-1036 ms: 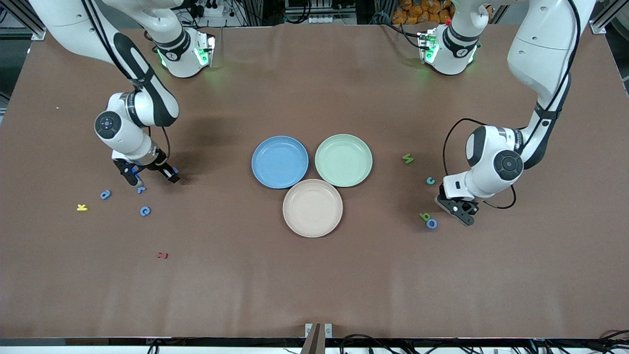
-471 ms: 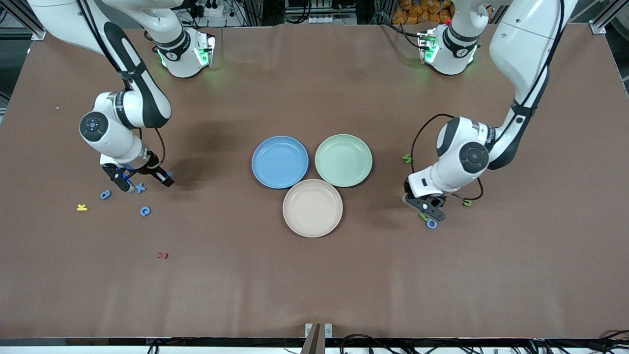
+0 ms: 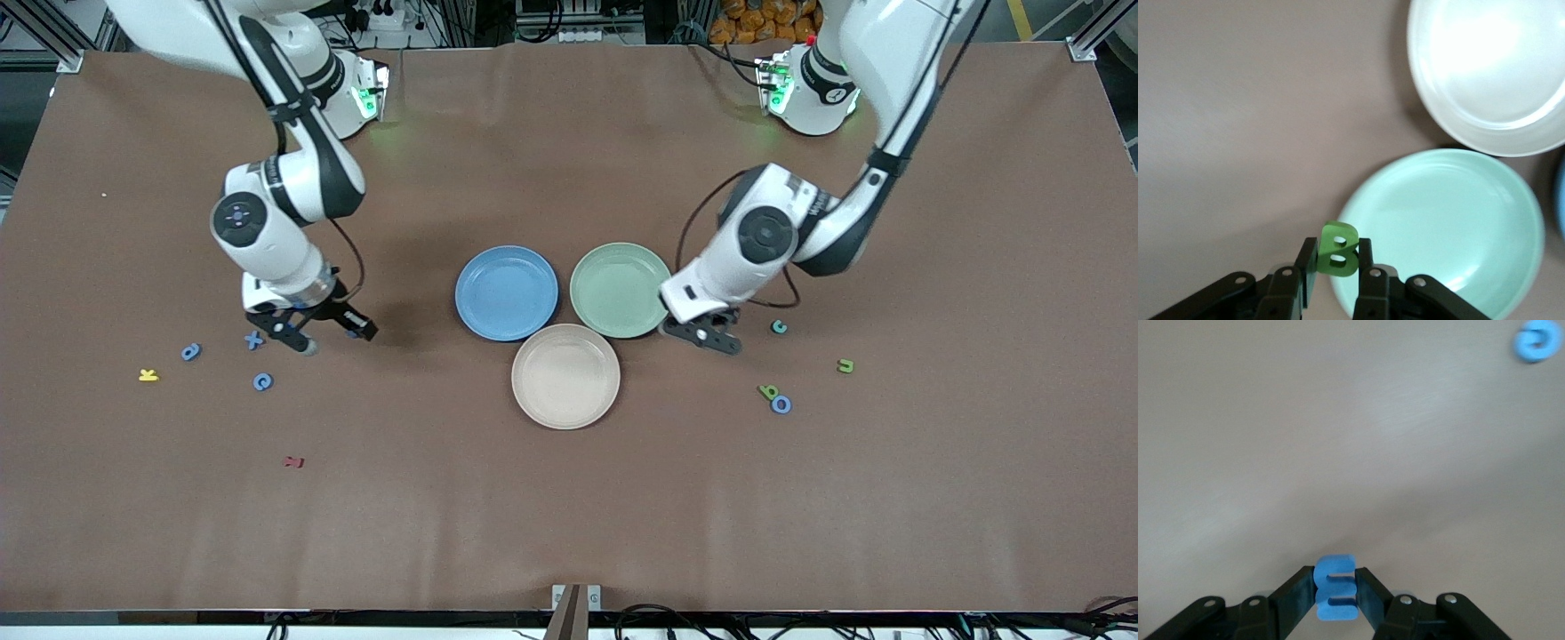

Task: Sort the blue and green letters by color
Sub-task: 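Drop the E on the blue plate while the left gripper drops B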

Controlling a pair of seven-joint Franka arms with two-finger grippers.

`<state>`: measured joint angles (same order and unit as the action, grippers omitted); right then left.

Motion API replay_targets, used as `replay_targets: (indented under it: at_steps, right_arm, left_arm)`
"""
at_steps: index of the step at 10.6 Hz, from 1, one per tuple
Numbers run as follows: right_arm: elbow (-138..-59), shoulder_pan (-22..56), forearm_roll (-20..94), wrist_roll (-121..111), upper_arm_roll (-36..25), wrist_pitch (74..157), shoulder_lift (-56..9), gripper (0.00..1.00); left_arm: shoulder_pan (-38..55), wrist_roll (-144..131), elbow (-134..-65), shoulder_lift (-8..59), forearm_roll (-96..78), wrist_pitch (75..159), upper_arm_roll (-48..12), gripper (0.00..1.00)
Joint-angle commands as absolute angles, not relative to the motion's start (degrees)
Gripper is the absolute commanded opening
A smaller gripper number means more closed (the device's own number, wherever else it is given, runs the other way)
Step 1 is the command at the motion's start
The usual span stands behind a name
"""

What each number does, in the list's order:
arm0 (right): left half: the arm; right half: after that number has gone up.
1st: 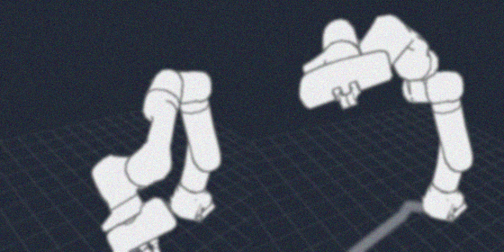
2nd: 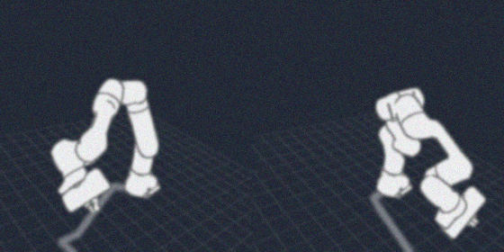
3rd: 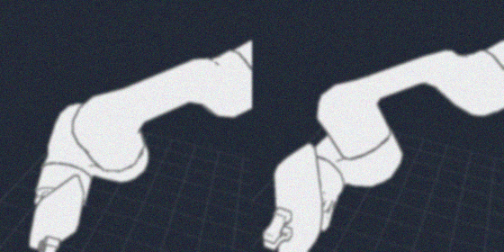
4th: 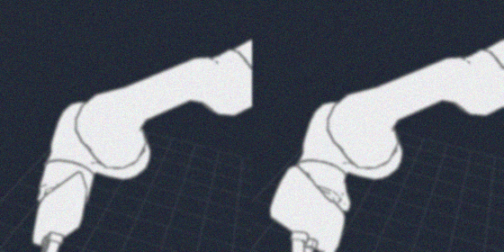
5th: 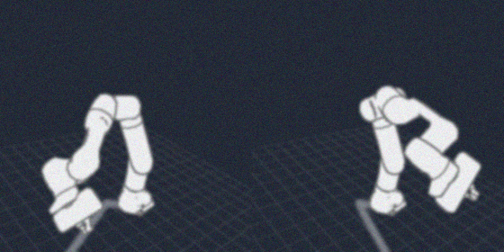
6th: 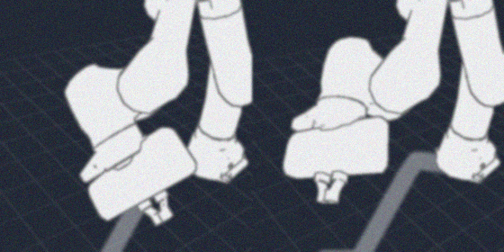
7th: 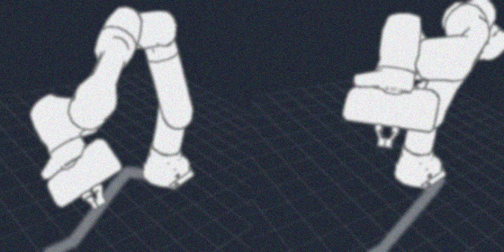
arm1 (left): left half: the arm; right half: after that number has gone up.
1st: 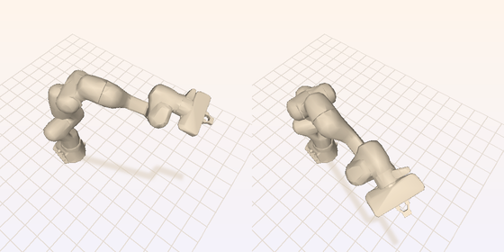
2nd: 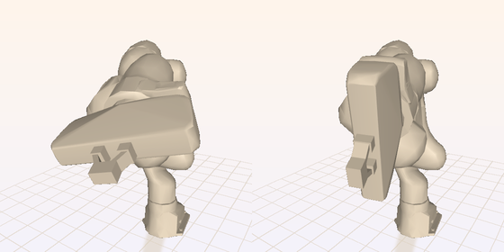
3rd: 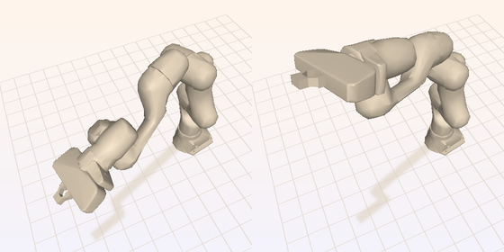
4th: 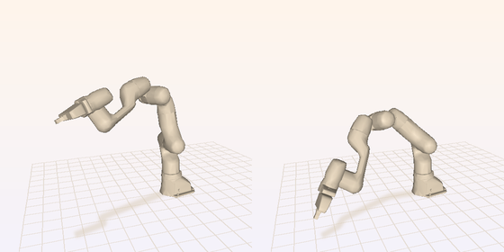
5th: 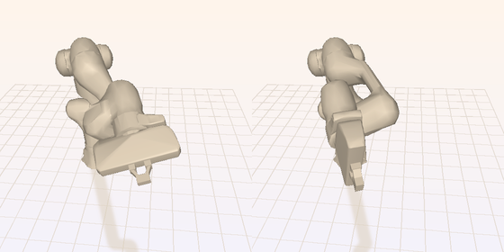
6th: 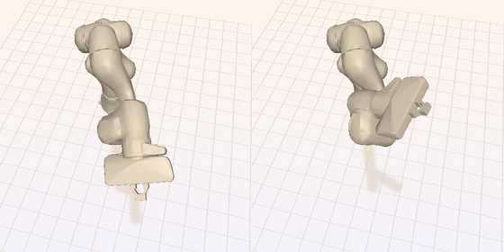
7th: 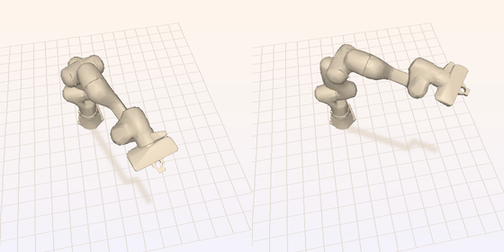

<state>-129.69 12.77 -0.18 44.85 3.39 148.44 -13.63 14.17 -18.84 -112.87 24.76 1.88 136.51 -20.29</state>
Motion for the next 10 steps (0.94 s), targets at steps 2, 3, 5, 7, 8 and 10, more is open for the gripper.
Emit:
replay_targets:
  at_steps: [2, 3, 5, 7, 8, 10]
  right_arm:
    - [-118.94, 24.58, 0.35, 52.96, 3.08, 144.23, -19.50, 0.00]
    - [-117.26, 26.70, 0.35, 57.00, 3.08, 144.14, -20.99, 0.00]
    - [-115.05, 30.49, 0.26, 63.61, 3.08, 144.14, -24.24, 0.00]
    - [-114.96, 32.86, 0.26, 67.82, 2.99, 144.23, -26.10, 0.00]
    - [-114.35, 34.09, 0.18, 70.90, 2.99, 144.23, -27.15, 0.01]
    - [-113.38, 34.37, 0.18, 76.70, 3.25, 144.23, -27.51, 0.99]
  left_arm:
    - [23.54, -42.42, -112.33, 26.19, 2.90, 135.70, -20.39, 0.00]
    - [23.64, -42.89, -112.32, 27.06, 2.90, 135.70, -20.39, 0.48]
    - [23.38, -42.89, -111.98, 27.33, 2.90, 135.70, -19.95, 1.00]
    - [22.51, -45.16, -111.09, 27.33, 2.73, 135.70, -19.78, 1.00]
    - [21.37, -48.22, -110.14, 27.16, 2.90, 135.70, -19.34, 1.00]
    - [17.16, -48.87, -108.29, 27.07, 2.90, 135.62, -18.55, 1.00]
